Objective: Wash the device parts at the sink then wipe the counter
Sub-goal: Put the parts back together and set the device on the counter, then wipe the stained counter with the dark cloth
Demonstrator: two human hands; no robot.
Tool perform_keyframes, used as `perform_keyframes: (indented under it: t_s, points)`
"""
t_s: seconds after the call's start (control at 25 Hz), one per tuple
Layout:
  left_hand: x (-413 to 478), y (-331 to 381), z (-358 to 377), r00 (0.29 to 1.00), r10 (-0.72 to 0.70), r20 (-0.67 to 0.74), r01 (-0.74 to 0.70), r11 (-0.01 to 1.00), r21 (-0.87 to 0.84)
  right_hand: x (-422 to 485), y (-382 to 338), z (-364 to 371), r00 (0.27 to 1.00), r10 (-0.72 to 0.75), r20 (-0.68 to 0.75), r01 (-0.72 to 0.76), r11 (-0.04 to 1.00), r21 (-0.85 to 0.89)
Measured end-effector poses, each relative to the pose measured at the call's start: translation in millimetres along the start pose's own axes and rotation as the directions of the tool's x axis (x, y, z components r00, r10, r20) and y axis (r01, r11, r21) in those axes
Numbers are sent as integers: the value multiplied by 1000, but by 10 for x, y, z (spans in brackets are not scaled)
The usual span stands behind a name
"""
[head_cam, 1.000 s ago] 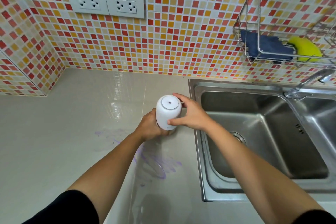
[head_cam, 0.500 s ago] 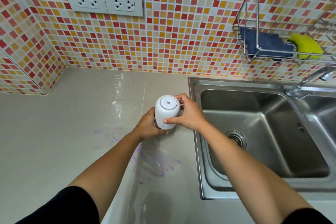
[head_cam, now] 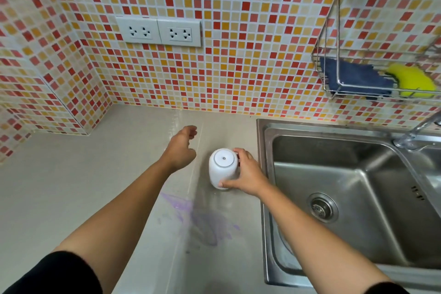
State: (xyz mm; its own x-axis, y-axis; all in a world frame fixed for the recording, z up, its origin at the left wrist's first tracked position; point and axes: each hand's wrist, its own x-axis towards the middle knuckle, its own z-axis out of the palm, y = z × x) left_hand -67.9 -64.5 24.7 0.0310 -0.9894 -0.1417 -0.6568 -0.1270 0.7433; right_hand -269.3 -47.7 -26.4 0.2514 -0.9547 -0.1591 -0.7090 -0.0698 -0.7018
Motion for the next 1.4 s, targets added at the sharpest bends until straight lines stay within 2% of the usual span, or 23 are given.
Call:
perform_keyframes:
  t_s: [0.08,0.12,0.2,0.32,0.4,0.48,0.6,0.68,0.76,0.88,1.12,1.28,1.4]
  points:
    - [-4,329,-63,997,69,-44,-70,997,-12,-77,-66,-180,998,-45,50,48,997,-55]
    - [-12,525,-77,991,115,-62,-117,993,-27,-122,-107,-339,996,-88,19,89,993,-74]
    - [-48,971,-48,972,205,-111,-214,974,-75,-252,-168,-781,965,-214,-149,192,970,-149]
    - [-100,1665,131,928,341,-150,-362,921,-142,-428,-141,-1606,819,-402,-409,278,902,-330]
    - [-105,2162,348,886,447,-121,-462,871,-168,-463,58,-2193,759,-435,-484,220,871,-439]
    - [-62,2621,583,835,543,-85,-550,826,-126,-442,340,-2737,786,-364,-500,78,860,-504]
    - [129,3166,909,764,644,-36,-643,765,35,-422,743,-3366,836,-244,-492,-105,809,-579]
    - [327,3399,1107,795,606,-2,-593,779,203,-412,926,-3606,889,-149,-433,-187,746,-640]
    - [586,3554,1287,891,454,25,-423,806,415,-383,1042,-3707,937,-18,-349,-236,705,-669]
    - [869,3668,1539,966,251,66,-226,685,693,-323,1136,-3726,957,45,-286,-230,717,-658]
    - [1116,3702,1759,997,71,6,-51,652,757,-323,1121,-3775,975,62,-214,-189,737,-649]
    - [1121,3723,1769,992,58,-112,33,738,674,-319,1137,-3801,981,54,-186,-161,760,-629]
    - [1182,3731,1745,983,32,-178,65,855,514,-306,1158,-3793,981,39,-192,-152,769,-620]
